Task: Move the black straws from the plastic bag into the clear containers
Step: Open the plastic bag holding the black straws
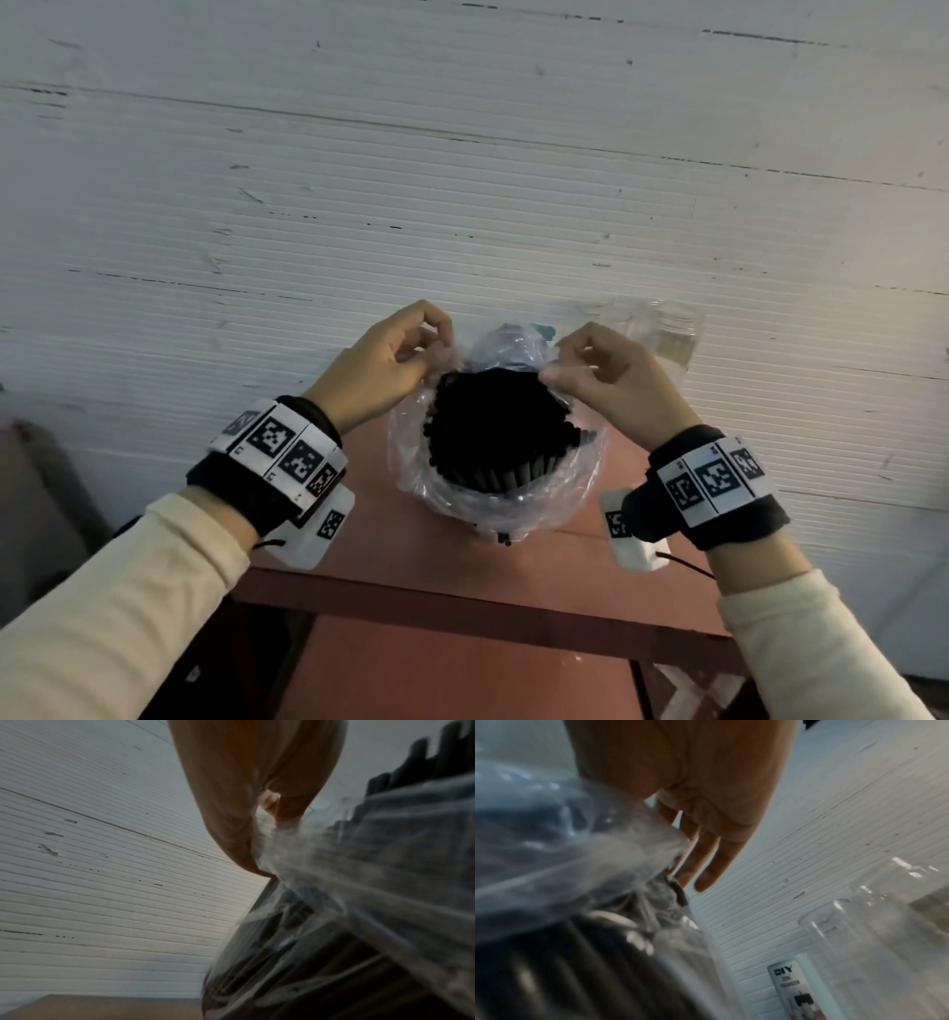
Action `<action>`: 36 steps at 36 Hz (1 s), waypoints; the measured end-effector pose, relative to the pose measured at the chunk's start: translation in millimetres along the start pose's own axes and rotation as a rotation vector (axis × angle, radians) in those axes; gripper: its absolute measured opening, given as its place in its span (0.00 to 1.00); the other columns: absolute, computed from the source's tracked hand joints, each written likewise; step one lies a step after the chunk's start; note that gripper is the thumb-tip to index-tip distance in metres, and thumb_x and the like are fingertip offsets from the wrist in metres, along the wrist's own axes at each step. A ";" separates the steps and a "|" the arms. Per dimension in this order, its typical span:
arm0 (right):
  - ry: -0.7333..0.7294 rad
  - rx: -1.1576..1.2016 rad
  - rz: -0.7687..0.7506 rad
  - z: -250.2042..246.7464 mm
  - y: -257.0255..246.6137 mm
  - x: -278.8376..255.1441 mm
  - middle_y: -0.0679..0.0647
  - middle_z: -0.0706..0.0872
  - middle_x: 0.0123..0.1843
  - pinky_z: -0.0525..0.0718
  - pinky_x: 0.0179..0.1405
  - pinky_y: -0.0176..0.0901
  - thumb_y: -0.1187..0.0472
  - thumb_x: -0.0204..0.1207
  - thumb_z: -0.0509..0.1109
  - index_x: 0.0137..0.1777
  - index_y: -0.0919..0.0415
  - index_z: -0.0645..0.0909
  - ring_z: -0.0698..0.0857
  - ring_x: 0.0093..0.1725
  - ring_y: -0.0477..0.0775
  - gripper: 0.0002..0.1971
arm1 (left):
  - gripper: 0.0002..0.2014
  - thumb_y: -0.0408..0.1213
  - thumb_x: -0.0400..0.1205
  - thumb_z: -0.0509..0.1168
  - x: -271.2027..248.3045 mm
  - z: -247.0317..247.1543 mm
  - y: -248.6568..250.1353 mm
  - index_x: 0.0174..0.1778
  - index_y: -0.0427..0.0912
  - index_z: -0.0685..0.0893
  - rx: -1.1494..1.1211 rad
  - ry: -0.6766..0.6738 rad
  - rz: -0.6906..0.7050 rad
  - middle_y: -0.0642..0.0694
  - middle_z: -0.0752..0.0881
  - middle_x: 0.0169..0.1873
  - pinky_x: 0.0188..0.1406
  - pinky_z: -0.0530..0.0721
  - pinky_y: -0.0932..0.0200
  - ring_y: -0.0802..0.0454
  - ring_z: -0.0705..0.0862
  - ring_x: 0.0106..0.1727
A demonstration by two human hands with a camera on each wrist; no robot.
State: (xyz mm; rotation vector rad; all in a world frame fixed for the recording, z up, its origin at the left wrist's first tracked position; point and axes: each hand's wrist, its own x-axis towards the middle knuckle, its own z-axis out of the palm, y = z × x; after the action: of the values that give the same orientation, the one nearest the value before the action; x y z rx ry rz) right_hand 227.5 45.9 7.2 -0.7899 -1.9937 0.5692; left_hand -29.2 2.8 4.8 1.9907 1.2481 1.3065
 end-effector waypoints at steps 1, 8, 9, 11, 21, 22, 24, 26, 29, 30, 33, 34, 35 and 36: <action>-0.008 -0.014 -0.019 1.6 -2.1 1.7 0.45 0.82 0.37 0.78 0.43 0.34 0.49 0.70 0.76 0.39 0.62 0.77 0.82 0.39 0.41 0.17 | 0.08 0.37 0.88 0.62 -0.1 1.4 -0.6 0.46 0.56 0.75 0.009 0.010 -0.006 0.48 0.83 0.32 0.35 0.73 0.50 0.39 0.72 0.29; -0.001 -0.154 -0.010 13.0 -8.9 14.9 0.44 0.67 0.26 0.67 0.27 0.29 0.61 0.87 0.59 0.35 0.56 0.66 0.66 0.24 0.38 0.16 | 0.08 0.29 0.90 0.51 1.6 14.2 0.0 0.52 0.45 0.72 0.018 0.042 -0.057 0.38 0.63 0.24 0.19 0.58 0.63 0.50 0.57 0.21; 0.006 -0.157 0.013 13.8 -7.3 16.9 0.45 0.67 0.27 0.67 0.27 0.30 0.60 0.87 0.58 0.35 0.56 0.65 0.65 0.24 0.38 0.16 | 0.09 0.30 0.90 0.51 1.5 14.8 0.6 0.51 0.46 0.74 0.029 0.035 -0.060 0.41 0.62 0.25 0.18 0.58 0.64 0.51 0.57 0.20; 0.008 -0.171 0.071 14.3 -3.3 18.9 0.44 0.67 0.27 0.66 0.26 0.33 0.58 0.87 0.57 0.37 0.58 0.66 0.65 0.24 0.39 0.15 | 0.10 0.32 0.90 0.52 1.5 14.1 1.1 0.51 0.47 0.78 0.026 0.014 -0.085 0.40 0.66 0.27 0.20 0.62 0.65 0.52 0.60 0.19; -0.099 -0.066 0.027 3.8 -11.3 8.3 0.45 0.78 0.47 0.75 0.46 0.30 0.41 0.76 0.63 0.53 0.59 0.75 0.77 0.45 0.37 0.20 | 0.11 0.53 0.82 0.67 -5.0 5.2 -2.8 0.51 0.49 0.81 -0.027 -0.086 -0.153 0.52 0.85 0.44 0.55 0.80 0.56 0.57 0.85 0.44; -0.136 -0.090 0.022 3.2 -13.8 8.5 0.45 0.79 0.50 0.76 0.46 0.29 0.41 0.75 0.65 0.53 0.58 0.76 0.77 0.45 0.34 0.20 | 0.10 0.50 0.84 0.65 -4.3 6.1 -3.3 0.50 0.47 0.80 -0.005 -0.073 -0.153 0.52 0.86 0.45 0.53 0.81 0.53 0.56 0.85 0.43; -0.211 -0.122 0.012 4.3 -16.6 10.4 0.46 0.80 0.50 0.74 0.40 0.26 0.47 0.78 0.68 0.52 0.57 0.78 0.77 0.36 0.32 0.14 | 0.10 0.47 0.87 0.60 -2.2 8.9 -2.3 0.50 0.43 0.77 -0.009 -0.028 -0.162 0.50 0.88 0.44 0.50 0.83 0.47 0.51 0.86 0.40; -0.259 -0.126 -0.003 7.9 -15.2 13.4 0.48 0.80 0.42 0.75 0.37 0.31 0.54 0.82 0.66 0.47 0.57 0.78 0.76 0.31 0.40 0.07 | 0.08 0.42 0.89 0.57 1.5 11.8 -4.0 0.50 0.42 0.74 -0.022 0.034 -0.166 0.50 0.86 0.32 0.34 0.80 0.56 0.54 0.81 0.28; -0.252 -0.208 -0.058 14.1 -4.7 17.0 0.45 0.75 0.32 0.74 0.37 0.39 0.61 0.85 0.61 0.38 0.51 0.72 0.73 0.31 0.46 0.12 | 0.03 0.37 0.91 0.54 3.2 17.1 -5.4 0.56 0.45 0.72 -0.016 0.062 -0.164 0.46 0.72 0.23 0.19 0.66 0.66 0.56 0.68 0.19; -0.232 -0.224 -0.056 15.8 -0.8 18.1 0.44 0.73 0.31 0.73 0.37 0.39 0.63 0.86 0.60 0.37 0.50 0.71 0.72 0.31 0.45 0.14 | 0.04 0.37 0.91 0.53 3.3 18.5 -6.3 0.59 0.47 0.71 -0.025 0.054 -0.165 0.45 0.72 0.23 0.19 0.64 0.66 0.54 0.67 0.19; -0.144 -0.230 0.009 19.4 6.4 20.4 0.43 0.71 0.29 0.70 0.35 0.38 0.65 0.86 0.58 0.37 0.50 0.69 0.70 0.29 0.41 0.16 | 0.06 0.37 0.91 0.53 1.2 19.4 -8.7 0.55 0.54 0.70 -0.122 0.010 -0.201 0.52 0.75 0.18 0.22 0.63 0.61 0.49 0.69 0.21; -0.112 -0.216 0.029 20.1 7.9 20.5 0.44 0.71 0.28 0.69 0.33 0.37 0.65 0.86 0.58 0.37 0.50 0.70 0.70 0.27 0.39 0.15 | 0.07 0.36 0.91 0.54 1.3 18.4 -8.9 0.52 0.55 0.71 -0.166 -0.006 -0.215 0.50 0.74 0.19 0.23 0.61 0.59 0.48 0.68 0.22; -0.086 -0.190 0.047 20.0 8.9 19.6 0.44 0.71 0.27 0.69 0.31 0.35 0.64 0.86 0.59 0.39 0.51 0.71 0.70 0.24 0.38 0.13 | 0.09 0.36 0.90 0.55 0.7 16.7 -7.7 0.50 0.56 0.73 -0.210 -0.026 -0.239 0.46 0.72 0.23 0.26 0.60 0.55 0.46 0.67 0.24; -0.066 -0.151 0.071 19.5 9.4 18.1 0.45 0.72 0.26 0.70 0.28 0.33 0.62 0.86 0.60 0.41 0.51 0.72 0.70 0.22 0.39 0.11 | 0.10 0.35 0.89 0.55 -0.2 14.7 -5.8 0.48 0.55 0.76 -0.256 -0.050 -0.259 0.44 0.73 0.28 0.28 0.61 0.53 0.45 0.69 0.27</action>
State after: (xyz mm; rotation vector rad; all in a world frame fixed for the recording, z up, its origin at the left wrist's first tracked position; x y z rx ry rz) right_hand 206.3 63.7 1.7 -0.9480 -2.0949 0.4955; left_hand -18.7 7.0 -6.3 1.6155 1.2020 1.2134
